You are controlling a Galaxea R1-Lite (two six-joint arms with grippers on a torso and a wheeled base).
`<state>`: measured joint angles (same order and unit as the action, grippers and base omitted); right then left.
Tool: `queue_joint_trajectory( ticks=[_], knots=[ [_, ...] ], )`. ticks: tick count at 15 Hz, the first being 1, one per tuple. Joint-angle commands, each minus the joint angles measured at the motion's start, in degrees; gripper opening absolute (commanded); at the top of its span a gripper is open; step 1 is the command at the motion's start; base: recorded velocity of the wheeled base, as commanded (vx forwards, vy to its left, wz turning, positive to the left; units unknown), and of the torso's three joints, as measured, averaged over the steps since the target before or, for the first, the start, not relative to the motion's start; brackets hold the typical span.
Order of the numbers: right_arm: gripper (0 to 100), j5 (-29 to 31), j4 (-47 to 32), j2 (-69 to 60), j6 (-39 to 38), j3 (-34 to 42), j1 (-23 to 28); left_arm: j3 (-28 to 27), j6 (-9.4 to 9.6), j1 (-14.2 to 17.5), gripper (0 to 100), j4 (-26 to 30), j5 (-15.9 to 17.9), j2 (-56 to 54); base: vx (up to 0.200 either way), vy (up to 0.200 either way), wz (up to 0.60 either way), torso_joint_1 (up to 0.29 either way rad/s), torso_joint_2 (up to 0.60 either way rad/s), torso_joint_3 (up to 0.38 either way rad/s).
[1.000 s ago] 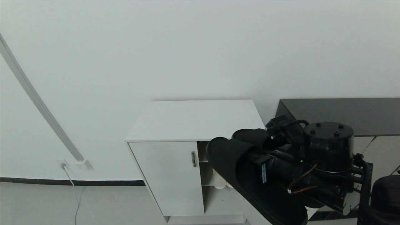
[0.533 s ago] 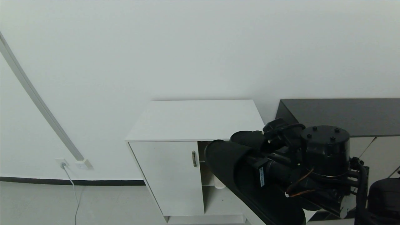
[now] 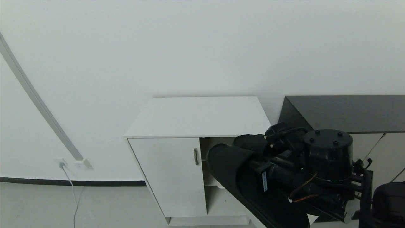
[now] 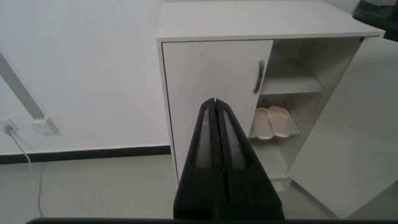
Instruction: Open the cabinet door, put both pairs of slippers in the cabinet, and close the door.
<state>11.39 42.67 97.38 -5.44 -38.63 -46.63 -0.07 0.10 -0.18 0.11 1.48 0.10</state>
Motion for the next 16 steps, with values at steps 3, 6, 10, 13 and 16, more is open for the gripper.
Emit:
queue_joint_trajectory(
  ticks=[3,6,10,13,16],
  knots=[
    [0,0.04,0.05,0.0,0.08,0.49,-0.04,0.07,-0.01,0.01,0,-0.02,0.02,-0.01,0.0,0.0,0.0,-0.157,0.36,0.199],
    [0,0.04,0.05,0.0,-0.01,0.66,-0.04,-0.01,-0.01,0.01,0,0.07,0.02,-0.01,0.0,0.0,0.0,-0.167,0.38,0.216],
    [0,0.04,0.05,0.71,0.08,0.75,-0.13,-0.01,-0.01,0.01,0,-0.02,0.02,-0.01,0.0,0.0,0.0,-0.197,0.46,0.26],
    [0,0.04,0.66,0.88,0.25,0.93,-0.39,0.07,-0.01,0.01,0,-0.02,0.02,-0.01,0.0,0.0,0.0,-0.222,0.56,0.323],
    [0,0.04,0.66,0.88,0.25,1.1,-0.66,-0.01,-0.01,0.01,0,-0.02,0.02,-0.01,0.0,0.0,0.0,-0.217,0.54,0.321]
  ],
)
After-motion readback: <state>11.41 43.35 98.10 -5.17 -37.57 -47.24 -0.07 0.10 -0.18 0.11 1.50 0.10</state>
